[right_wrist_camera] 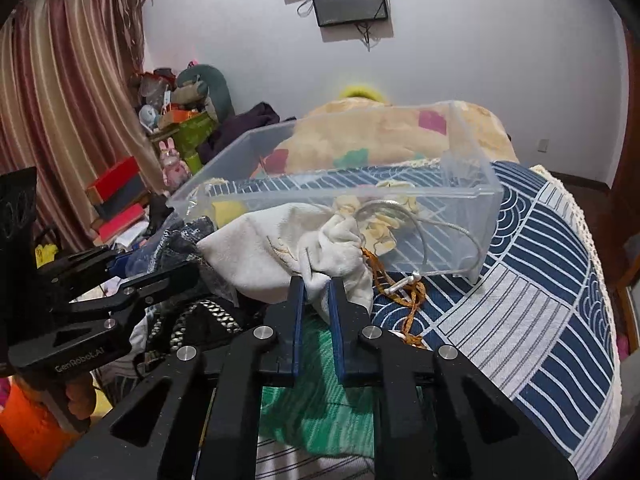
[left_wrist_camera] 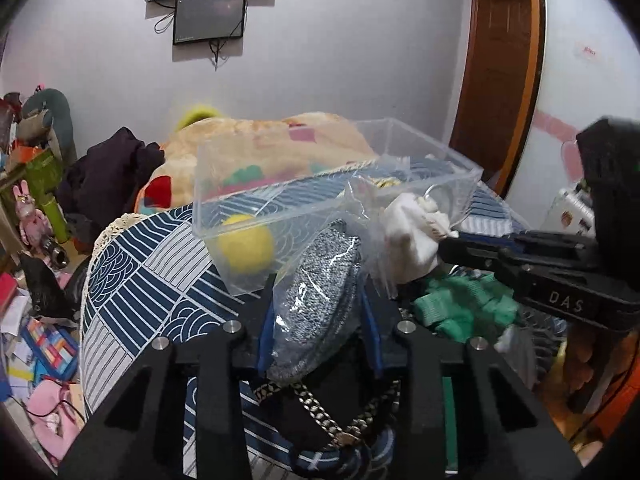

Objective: Organize soft objects
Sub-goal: 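Grasp the bagged grey scrubber with the left tool while the right tool grasps the white cloth bag, then lower the scrubber into the box with the left tool while the right tool drops the cloth bag in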

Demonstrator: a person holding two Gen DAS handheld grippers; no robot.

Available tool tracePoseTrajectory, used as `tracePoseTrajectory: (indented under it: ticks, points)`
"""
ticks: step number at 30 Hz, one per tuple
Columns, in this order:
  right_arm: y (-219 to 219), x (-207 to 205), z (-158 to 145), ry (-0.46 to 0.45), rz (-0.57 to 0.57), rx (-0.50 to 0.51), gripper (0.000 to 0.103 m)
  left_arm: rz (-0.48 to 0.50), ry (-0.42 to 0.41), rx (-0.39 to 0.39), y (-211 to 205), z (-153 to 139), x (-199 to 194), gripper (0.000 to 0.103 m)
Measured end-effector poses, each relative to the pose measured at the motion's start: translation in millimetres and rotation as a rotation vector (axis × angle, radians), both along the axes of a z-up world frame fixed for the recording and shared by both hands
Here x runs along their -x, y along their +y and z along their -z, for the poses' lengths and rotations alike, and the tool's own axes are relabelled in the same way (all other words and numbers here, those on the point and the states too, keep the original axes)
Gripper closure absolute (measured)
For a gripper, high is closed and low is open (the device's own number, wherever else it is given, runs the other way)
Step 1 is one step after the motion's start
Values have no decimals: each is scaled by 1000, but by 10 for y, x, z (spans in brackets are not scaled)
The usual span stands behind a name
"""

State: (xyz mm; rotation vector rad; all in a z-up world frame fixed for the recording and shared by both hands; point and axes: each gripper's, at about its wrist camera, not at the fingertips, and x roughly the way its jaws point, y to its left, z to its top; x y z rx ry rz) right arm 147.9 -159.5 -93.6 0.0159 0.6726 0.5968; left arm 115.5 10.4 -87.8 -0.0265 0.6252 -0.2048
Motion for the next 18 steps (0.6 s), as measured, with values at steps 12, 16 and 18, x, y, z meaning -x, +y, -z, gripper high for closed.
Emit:
tracePoseTrajectory:
  ticks: [12,16,18]
  points:
    - [-118,296,-432,-149,17,-66,96,-43,-107,92,219,-452,180,67]
    - [-109,256,-442,-143,31,-33,95,-56,-116,92,257,-495,201,67]
    - [-86,203,-356,-112,51,9,85,-60,-112,93,264,-488,208,67]
